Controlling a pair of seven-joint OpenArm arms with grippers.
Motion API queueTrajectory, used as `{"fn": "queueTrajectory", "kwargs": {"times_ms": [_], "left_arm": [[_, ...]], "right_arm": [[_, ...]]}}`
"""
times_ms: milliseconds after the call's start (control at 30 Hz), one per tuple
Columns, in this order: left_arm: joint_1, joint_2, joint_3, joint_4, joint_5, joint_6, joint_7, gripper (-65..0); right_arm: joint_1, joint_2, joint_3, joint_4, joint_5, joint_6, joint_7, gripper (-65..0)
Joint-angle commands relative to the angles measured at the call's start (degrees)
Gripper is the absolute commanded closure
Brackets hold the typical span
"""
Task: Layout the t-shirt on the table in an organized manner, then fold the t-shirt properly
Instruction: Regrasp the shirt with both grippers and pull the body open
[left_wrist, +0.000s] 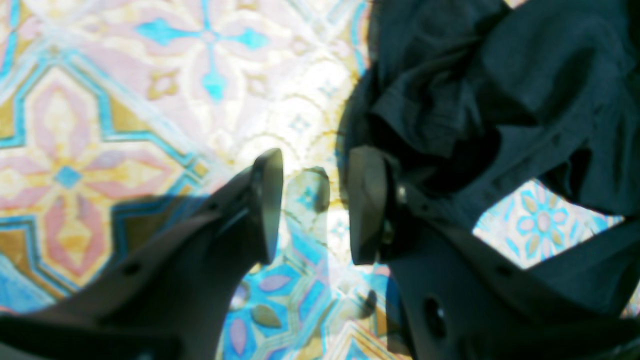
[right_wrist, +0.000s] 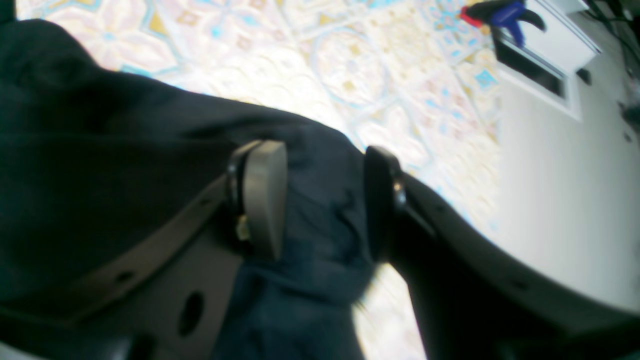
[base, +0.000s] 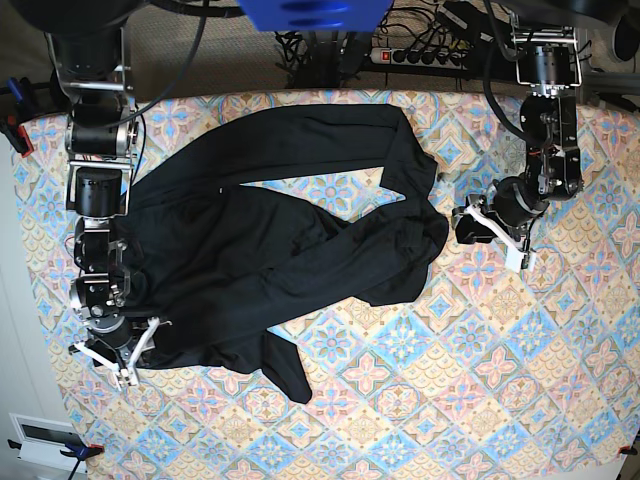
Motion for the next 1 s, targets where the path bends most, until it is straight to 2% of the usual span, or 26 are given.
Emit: {"fn": "queueTrajectory", "kwargs": {"times_ms": [0, 67, 200, 267, 400, 500, 600, 733, 900, 967], "left_arm": [[-1.1, -0.1, -0.5, 1.0, -0.7, -0.5, -0.9, -19.7], [-3.0, 0.2, -0.5, 1.0, -0.4, -0.5, -1.0, -19.7], [-7.2, 1.1, -0.1, 0.4, -0.4, -0.1, -1.0, -19.9], [-10.4, 3.4, -0.1, -2.1, 0.8, -0.1, -1.0, -19.9], [-18.5, 7.7, -0.1, -12.2, 6.8, -0.1, -0.9, -20.0], [-23.8, 10.7, 1.1, -19.8, 10.5, -0.2, -1.0, -20.0], [-28.3, 11.8, 6.1, -26.7, 11.6, -0.1, -1.9, -20.0], [-32.2, 12.9, 14.1, -35.8, 12.0, 0.1, -8.1, -20.3], [-35.3, 15.0, 21.5, -45.6, 11.5, 0.1, -10.5, -26.4], [-35.4, 15.2, 23.2, -46.3, 11.5, -0.1, -10.6, -26.6]], "right_arm": [[1.9, 1.6, -0.2, 3.0, -0.1, -0.9, 0.4, -24.0], [1.4, 1.4, -2.0, 8.8, -0.1, -0.9, -0.7, -23.1], [-7.8, 1.4, -4.6, 17.5, 0.0, -0.8, -1.2, -21.8], [-12.6, 1.2, -5.2, 21.8, 0.1, -0.8, -1.2, -21.7], [-19.5, -2.6, -4.8, 28.3, 0.1, -0.8, -2.3, -21.7], [-22.2, -3.1, -5.1, 32.1, 0.1, -0.8, -2.6, -21.8], [-26.0, -3.2, -5.1, 35.7, 0.1, -0.8, -2.8, -21.8], [-29.6, -5.0, -4.7, 39.2, 0.1, -0.7, -2.9, -21.8], [-32.3, -5.1, -3.8, 42.8, 0.1, -0.7, -2.9, -21.8], [-33.6, -5.1, -2.3, 43.8, 0.1, -0.7, -2.9, -21.8]]}}
